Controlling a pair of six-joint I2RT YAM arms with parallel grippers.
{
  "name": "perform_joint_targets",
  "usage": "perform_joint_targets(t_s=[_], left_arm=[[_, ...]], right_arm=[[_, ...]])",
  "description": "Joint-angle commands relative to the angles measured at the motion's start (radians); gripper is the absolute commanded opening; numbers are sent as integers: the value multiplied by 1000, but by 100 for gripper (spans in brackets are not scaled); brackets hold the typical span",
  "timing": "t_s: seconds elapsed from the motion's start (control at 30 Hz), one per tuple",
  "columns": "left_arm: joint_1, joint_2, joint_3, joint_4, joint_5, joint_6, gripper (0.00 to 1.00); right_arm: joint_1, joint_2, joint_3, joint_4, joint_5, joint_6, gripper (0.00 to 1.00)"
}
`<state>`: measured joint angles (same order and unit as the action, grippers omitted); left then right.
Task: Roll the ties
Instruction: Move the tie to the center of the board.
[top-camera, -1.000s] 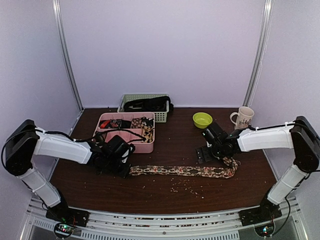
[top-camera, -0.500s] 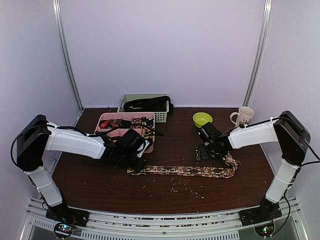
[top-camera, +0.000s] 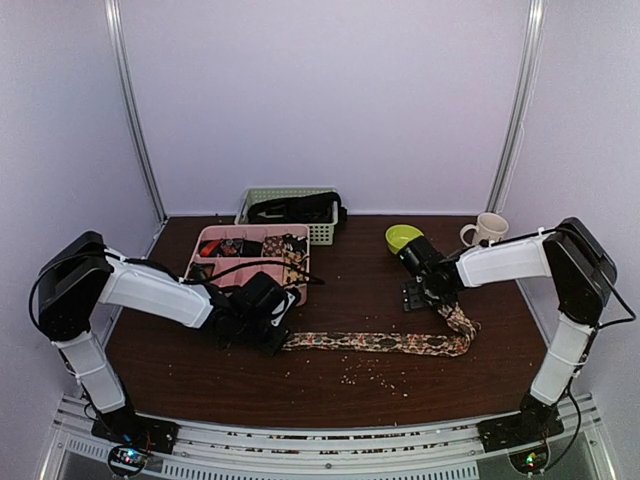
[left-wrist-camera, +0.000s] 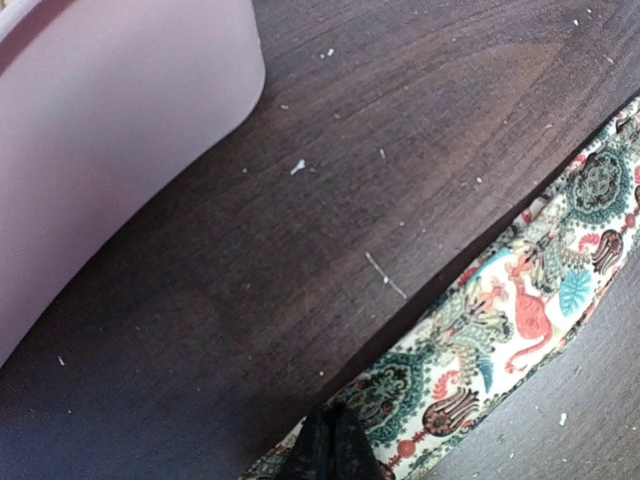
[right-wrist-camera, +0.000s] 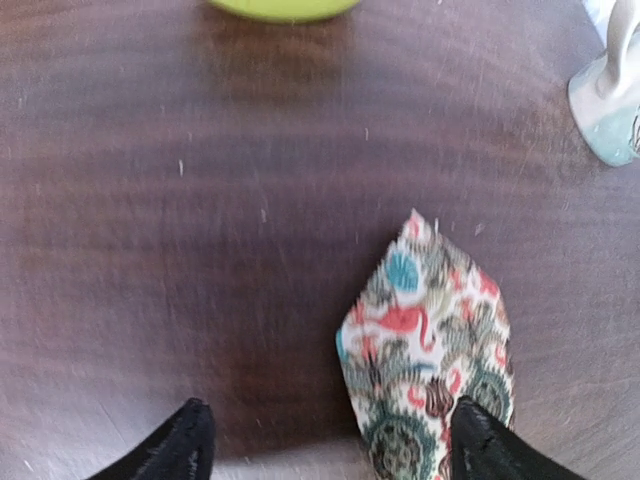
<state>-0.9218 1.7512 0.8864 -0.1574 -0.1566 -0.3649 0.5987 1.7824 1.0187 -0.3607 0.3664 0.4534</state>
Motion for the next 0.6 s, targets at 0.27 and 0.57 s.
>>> perform_joint_targets(t_s=[0.27,0.57], left_arm=[[70,-38,-179,-32,-15,-93,0],[84,-155,-246,-60,-46,-154,0]], right_arm=[[-4,75,125,-86,-4,60,71],[25,96,198,-119,-20,66,71]])
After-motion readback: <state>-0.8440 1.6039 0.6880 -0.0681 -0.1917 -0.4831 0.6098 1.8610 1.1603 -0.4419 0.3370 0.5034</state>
